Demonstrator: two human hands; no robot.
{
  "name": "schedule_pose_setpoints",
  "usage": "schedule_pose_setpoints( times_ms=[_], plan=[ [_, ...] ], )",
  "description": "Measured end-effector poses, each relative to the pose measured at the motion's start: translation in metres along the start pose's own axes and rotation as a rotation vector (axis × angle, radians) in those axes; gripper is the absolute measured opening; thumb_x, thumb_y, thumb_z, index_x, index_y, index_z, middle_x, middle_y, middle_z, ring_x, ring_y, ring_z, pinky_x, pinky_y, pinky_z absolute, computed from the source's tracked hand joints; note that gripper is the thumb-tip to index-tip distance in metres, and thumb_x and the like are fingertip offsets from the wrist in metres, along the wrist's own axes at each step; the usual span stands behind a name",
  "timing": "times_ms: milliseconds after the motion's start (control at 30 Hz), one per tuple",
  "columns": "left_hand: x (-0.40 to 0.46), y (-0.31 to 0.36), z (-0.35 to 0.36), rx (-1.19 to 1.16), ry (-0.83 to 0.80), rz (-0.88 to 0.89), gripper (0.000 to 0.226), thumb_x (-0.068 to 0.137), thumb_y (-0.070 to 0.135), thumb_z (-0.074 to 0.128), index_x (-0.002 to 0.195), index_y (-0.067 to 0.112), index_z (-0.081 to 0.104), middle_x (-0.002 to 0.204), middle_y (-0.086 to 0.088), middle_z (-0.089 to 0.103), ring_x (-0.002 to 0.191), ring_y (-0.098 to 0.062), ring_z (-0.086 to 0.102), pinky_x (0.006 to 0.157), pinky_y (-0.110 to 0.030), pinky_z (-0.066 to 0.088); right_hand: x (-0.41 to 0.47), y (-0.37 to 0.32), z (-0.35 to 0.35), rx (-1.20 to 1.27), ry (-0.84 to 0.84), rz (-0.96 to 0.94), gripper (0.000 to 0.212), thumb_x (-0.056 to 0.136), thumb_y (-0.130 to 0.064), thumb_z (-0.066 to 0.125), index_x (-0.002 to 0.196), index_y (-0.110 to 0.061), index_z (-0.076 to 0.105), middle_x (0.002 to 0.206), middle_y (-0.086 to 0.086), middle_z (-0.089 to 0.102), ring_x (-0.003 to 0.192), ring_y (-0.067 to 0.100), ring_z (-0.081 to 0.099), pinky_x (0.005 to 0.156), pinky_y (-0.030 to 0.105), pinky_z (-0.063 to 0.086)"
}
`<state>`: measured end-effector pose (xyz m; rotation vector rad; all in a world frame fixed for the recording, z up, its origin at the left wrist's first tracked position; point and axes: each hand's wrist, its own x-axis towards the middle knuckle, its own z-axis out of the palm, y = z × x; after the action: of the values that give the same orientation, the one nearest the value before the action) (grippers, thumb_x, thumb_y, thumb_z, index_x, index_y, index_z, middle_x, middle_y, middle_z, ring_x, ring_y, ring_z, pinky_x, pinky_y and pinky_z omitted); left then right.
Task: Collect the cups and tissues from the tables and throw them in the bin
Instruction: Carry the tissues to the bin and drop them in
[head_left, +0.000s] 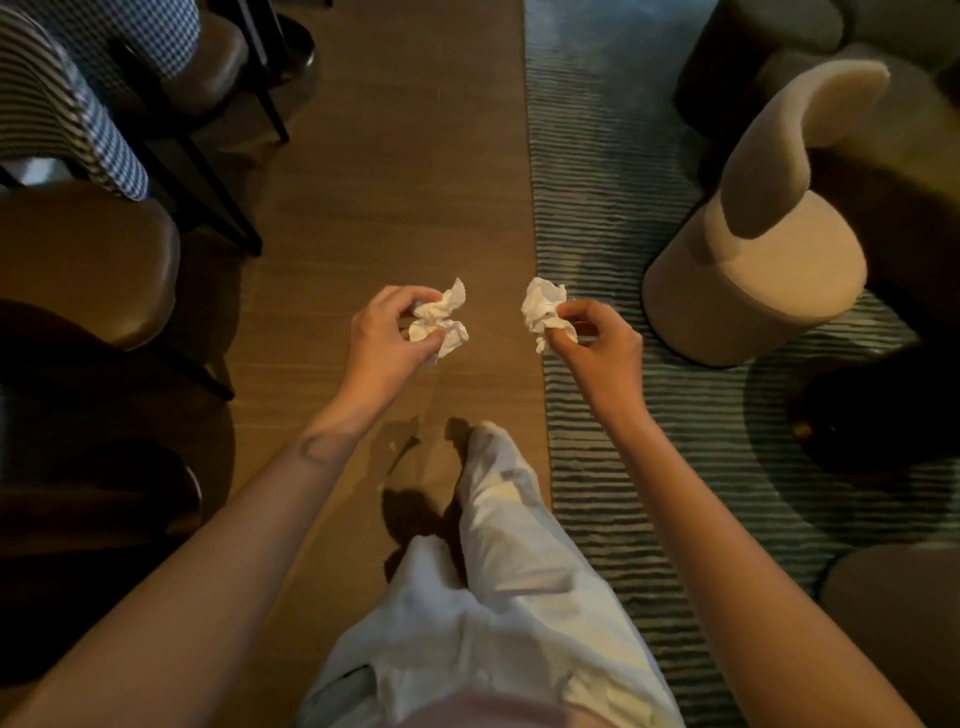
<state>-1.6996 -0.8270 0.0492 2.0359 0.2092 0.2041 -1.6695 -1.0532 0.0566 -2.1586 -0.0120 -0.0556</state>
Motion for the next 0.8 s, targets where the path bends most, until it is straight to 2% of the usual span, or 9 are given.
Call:
schedule_pose_setpoints(
  times_ms=[167,367,433,533,600,800],
  plan=[
    [0.101,0.0,0.008,0.044,-0.022,-0.003,0.038,0.072,0.005,0.075,0.105,0.021,0.068,0.104,0.008,0.059,0.088,0.001,0.056,0.084,-0.03,0.055,0.105,-0.002,0.009,-0.019,0.041,-0.024,0.021,0.079,-0.019,0.071,0.1,-0.019,0.068,0.097,-0.003,0.067,0.08,-0.004,0.059,0.069,0.002,0.041],
    [0.229,0.014,0.028,0.046,-0.045,0.048,0.037,0.069,0.003,0.076,0.103,0.017,0.069,0.102,0.006,0.06,0.089,-0.007,0.06,0.083,-0.029,0.055,0.22,-0.009,0.014,-0.02,0.049,0.009,0.022,0.08,-0.018,0.072,0.101,-0.018,0.068,0.1,0.0,0.068,0.086,0.004,0.062,0.073,0.011,0.046],
    [0.262,0.013,0.031,0.015,-0.045,0.029,0.038,0.069,0.002,0.075,0.103,0.018,0.068,0.102,0.005,0.061,0.09,-0.009,0.06,0.083,-0.031,0.055,0.253,-0.014,0.023,-0.024,0.032,0.004,0.021,0.08,-0.017,0.072,0.1,-0.019,0.067,0.1,-0.002,0.067,0.086,0.003,0.062,0.072,0.009,0.046],
    [0.306,0.002,0.029,0.069,-0.058,0.069,0.039,0.069,0.002,0.076,0.104,0.017,0.067,0.103,0.005,0.059,0.093,-0.014,0.061,0.082,-0.035,0.055,0.297,-0.02,0.04,-0.015,0.014,-0.01,0.02,0.08,-0.018,0.072,0.098,-0.023,0.066,0.098,-0.004,0.065,0.084,0.0,0.06,0.071,0.006,0.045],
    [0.34,-0.007,0.025,0.105,-0.059,0.063,0.038,0.07,0.005,0.077,0.104,0.019,0.067,0.105,0.005,0.06,0.094,-0.012,0.061,0.082,-0.032,0.055,0.329,-0.022,0.056,-0.022,0.005,-0.005,0.021,0.08,-0.017,0.073,0.099,-0.023,0.066,0.098,-0.004,0.064,0.083,0.0,0.059,0.071,0.006,0.044],
    [0.459,-0.044,0.003,0.075,-0.059,0.048,0.037,0.072,0.006,0.078,0.104,0.02,0.067,0.105,0.005,0.061,0.095,-0.008,0.058,0.078,-0.025,0.054,0.432,-0.03,0.122,-0.021,-0.003,0.025,0.023,0.078,-0.015,0.073,0.099,-0.021,0.067,0.097,-0.004,0.064,0.083,0.003,0.06,0.073,0.016,0.049]
  ],
)
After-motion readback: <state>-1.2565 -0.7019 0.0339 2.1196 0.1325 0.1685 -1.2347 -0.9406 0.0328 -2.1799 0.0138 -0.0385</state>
